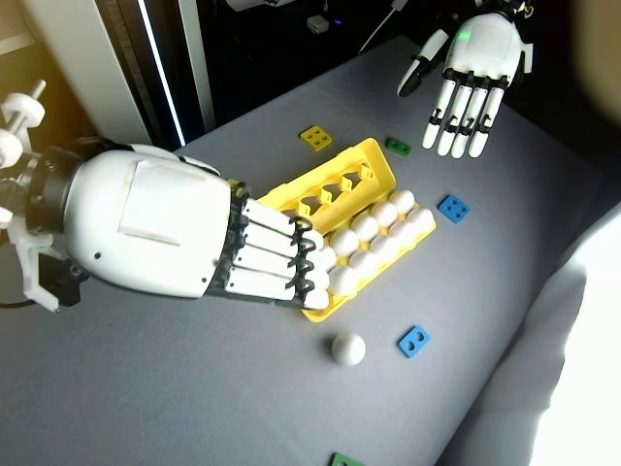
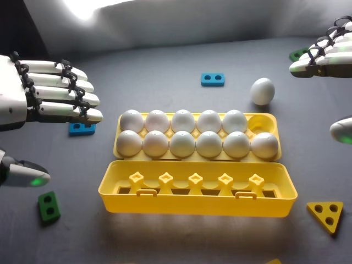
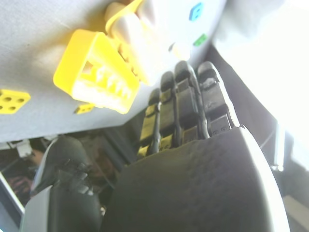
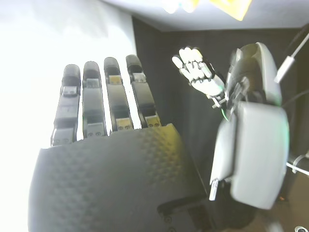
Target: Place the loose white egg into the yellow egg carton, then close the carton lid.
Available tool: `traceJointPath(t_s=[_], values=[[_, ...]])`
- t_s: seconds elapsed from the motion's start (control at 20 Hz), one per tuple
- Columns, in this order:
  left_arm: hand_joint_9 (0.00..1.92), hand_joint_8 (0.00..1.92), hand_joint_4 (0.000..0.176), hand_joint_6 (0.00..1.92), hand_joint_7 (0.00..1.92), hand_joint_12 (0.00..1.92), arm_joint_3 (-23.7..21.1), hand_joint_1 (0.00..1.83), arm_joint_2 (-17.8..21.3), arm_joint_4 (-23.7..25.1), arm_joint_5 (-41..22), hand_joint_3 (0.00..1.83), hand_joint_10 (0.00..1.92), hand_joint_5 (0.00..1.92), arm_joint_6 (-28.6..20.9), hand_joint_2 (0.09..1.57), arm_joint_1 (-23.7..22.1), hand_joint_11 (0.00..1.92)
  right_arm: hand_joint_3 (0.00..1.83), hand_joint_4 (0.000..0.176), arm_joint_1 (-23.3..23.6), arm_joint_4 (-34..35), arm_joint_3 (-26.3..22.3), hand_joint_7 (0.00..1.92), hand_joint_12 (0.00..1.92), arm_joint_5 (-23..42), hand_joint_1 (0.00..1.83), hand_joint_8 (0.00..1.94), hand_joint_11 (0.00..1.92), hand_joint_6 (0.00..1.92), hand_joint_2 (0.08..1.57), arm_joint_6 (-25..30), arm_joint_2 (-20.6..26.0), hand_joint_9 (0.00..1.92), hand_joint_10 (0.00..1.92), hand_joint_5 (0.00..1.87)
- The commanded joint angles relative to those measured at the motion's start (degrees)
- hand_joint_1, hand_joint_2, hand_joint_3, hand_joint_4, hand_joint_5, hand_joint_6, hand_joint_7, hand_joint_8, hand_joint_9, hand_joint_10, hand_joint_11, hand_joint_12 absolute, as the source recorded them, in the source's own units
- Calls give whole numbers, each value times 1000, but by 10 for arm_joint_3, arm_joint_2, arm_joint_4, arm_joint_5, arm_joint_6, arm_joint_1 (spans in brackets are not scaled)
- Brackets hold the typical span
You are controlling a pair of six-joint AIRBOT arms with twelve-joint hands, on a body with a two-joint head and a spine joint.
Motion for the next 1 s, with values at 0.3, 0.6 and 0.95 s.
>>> traceJointPath(t_s=[0.3,0.6,0.95], values=[[98,3,0,2,148,202,5,0,12,-11,-32,12,4,151,-29,1180,-7,0,12,0,9,22,1,242,498,40,0,4,0,4,1072,5,9,194,7,245],[110,5,0,4,157,221,6,0,11,-10,-31,3,6,170,-37,1180,-10,0,6,0,17,85,1,245,517,18,0,2,0,6,1072,-96,5,192,2,261],[132,3,0,3,176,277,3,0,9,11,-33,0,5,190,-60,1171,-9,0,2,0,22,245,2,257,589,-30,0,3,0,3,1072,-293,-21,210,4,279]])
